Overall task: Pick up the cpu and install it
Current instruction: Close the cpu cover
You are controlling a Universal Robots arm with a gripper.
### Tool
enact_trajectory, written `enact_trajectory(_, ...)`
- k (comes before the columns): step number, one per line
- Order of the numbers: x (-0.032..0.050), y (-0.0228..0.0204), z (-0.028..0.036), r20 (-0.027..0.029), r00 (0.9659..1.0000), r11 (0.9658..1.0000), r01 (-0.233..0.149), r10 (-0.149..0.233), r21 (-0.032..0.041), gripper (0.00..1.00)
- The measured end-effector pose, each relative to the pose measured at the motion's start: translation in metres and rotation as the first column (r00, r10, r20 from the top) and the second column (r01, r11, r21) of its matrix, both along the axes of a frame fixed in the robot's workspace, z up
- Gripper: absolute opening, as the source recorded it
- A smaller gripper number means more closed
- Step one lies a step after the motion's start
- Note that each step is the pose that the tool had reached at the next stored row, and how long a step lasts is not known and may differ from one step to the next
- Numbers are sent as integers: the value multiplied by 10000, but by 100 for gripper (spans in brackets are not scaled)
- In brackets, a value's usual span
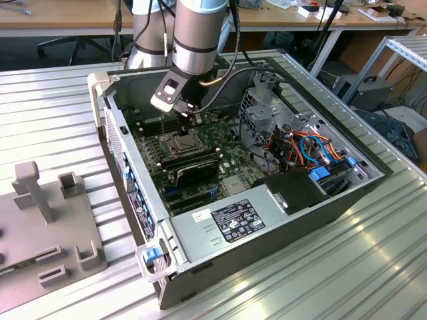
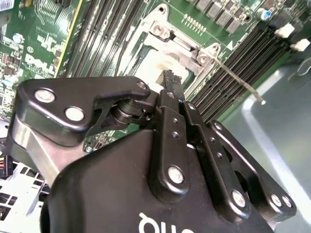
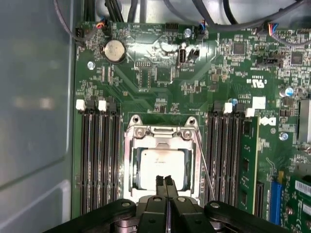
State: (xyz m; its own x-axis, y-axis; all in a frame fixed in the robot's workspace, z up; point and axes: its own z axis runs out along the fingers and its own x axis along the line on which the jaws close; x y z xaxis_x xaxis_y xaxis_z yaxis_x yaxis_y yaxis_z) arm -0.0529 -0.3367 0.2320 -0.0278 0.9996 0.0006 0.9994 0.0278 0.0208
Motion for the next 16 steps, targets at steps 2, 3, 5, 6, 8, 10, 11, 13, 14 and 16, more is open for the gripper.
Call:
enact_trajectory(2,1,1,21,1,10000,10000,1,-1,1,11)
enact_trajectory(3,1,1,39,1,10000,10000,1,-1,1,11)
enact_trajectory(5,1,1,69,0,10000,10000,1,-1,1,11)
enact_trajectory(6,1,1,81,0,10000,10000,1,-1,1,11)
enact_trajectory(8,1,1,99,0,10000,10000,0,0,1,11)
enact_trajectory(10,1,1,103,2,10000,10000,0,0,3,11)
enact_trajectory(11,1,0,105,0,10000,10000,0,0,-4,11)
enact_trajectory(13,1,1,104,0,10000,10000,0,0,-8,11)
enact_trajectory(14,1,1,105,0,10000,10000,0,0,-9,11)
enact_trajectory(16,1,1,105,0,10000,10000,0,0,-10,11)
